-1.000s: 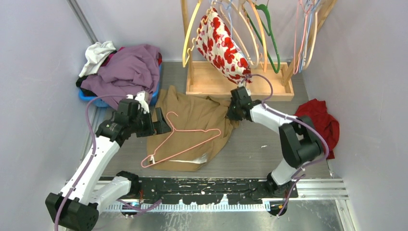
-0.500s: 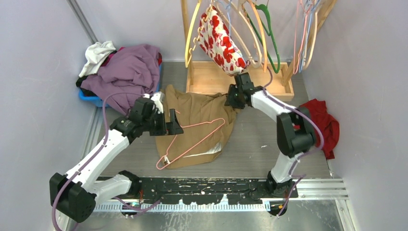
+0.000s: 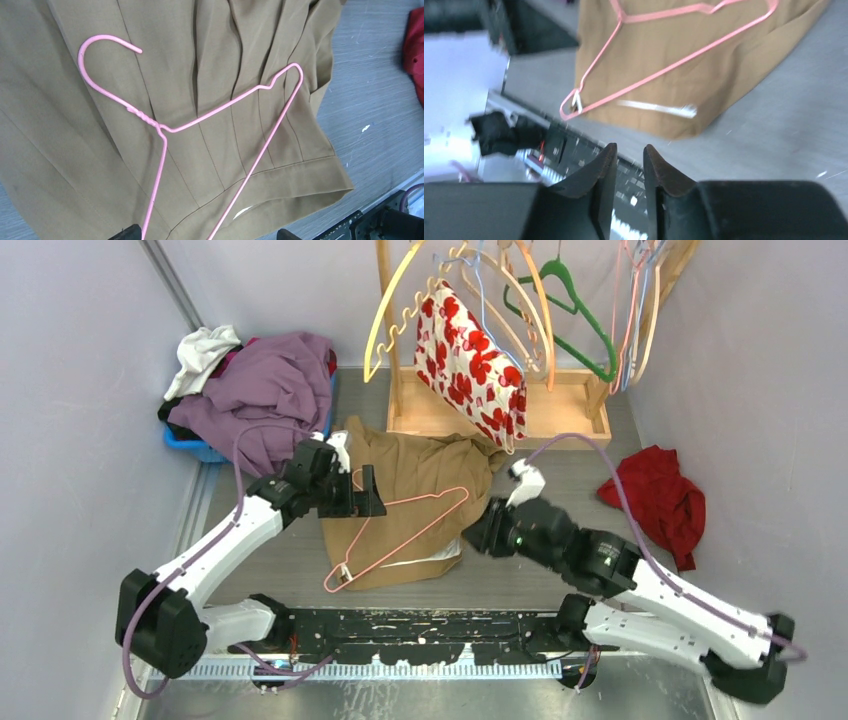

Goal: Place the skirt on the hanger
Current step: Hang the skirt on the hanger.

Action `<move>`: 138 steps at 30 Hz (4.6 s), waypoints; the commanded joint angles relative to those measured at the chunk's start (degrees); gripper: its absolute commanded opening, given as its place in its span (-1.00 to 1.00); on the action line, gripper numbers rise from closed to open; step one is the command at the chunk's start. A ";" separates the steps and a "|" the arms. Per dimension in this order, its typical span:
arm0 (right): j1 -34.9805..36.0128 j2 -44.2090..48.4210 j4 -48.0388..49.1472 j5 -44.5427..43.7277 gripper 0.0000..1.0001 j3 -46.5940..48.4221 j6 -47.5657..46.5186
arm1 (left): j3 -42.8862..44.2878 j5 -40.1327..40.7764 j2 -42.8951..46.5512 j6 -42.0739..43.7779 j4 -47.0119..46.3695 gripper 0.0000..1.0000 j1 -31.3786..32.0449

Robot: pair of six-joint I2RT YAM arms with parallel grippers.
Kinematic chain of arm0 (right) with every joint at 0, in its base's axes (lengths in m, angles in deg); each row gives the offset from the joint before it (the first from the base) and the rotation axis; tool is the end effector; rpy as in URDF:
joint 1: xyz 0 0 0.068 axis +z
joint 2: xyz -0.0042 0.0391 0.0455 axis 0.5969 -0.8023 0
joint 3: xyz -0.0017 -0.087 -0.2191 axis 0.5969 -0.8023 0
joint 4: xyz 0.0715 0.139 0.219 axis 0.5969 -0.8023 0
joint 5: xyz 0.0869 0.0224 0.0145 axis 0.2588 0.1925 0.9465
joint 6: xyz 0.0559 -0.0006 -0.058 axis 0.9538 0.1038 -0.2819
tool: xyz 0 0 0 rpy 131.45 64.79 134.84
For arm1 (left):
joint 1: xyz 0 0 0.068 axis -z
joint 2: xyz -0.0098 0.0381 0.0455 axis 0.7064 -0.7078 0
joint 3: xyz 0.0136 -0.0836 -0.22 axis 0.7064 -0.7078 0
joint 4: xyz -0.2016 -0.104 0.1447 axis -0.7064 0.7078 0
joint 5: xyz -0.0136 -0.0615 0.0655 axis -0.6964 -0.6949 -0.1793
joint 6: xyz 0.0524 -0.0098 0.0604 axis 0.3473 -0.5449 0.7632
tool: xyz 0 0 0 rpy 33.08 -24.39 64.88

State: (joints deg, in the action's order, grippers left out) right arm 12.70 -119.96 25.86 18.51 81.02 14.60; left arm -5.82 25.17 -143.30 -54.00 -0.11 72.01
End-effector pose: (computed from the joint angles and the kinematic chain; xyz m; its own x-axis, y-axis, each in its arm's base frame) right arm 0.1559 0.1620 0.2760 -0.6930 0.2305 -0.6831 -0.2312 0.8264 0.5134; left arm 0.2429 -0.1430 0.1999 -0.8720 -0.1059 -0.4779 0.1648 0.8558 -0.4903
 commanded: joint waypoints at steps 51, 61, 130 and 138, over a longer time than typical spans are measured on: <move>21.79 -27.90 13.87 -30.05 -0.75 -11.25 23.80 | -1.77 -6.73 -6.37 0.63 -19.41 0.99 3.26; 17.88 -27.06 16.57 -27.70 -0.58 -11.34 19.61 | -1.62 -6.05 -7.73 0.78 -19.68 0.99 3.26; 25.48 -48.37 6.16 -46.07 -0.49 4.56 25.54 | -2.71 -7.71 -7.69 1.48 -21.33 0.99 2.47; 27.04 -53.50 -1.60 -49.91 -0.45 9.46 29.04 | -3.24 -8.48 -7.28 1.26 -21.61 0.99 1.78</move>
State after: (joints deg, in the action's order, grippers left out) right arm 39.12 -172.28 29.49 -25.51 87.05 39.80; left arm -8.86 18.11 -152.48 -53.19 -18.60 74.35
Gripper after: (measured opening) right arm 0.278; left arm 0.994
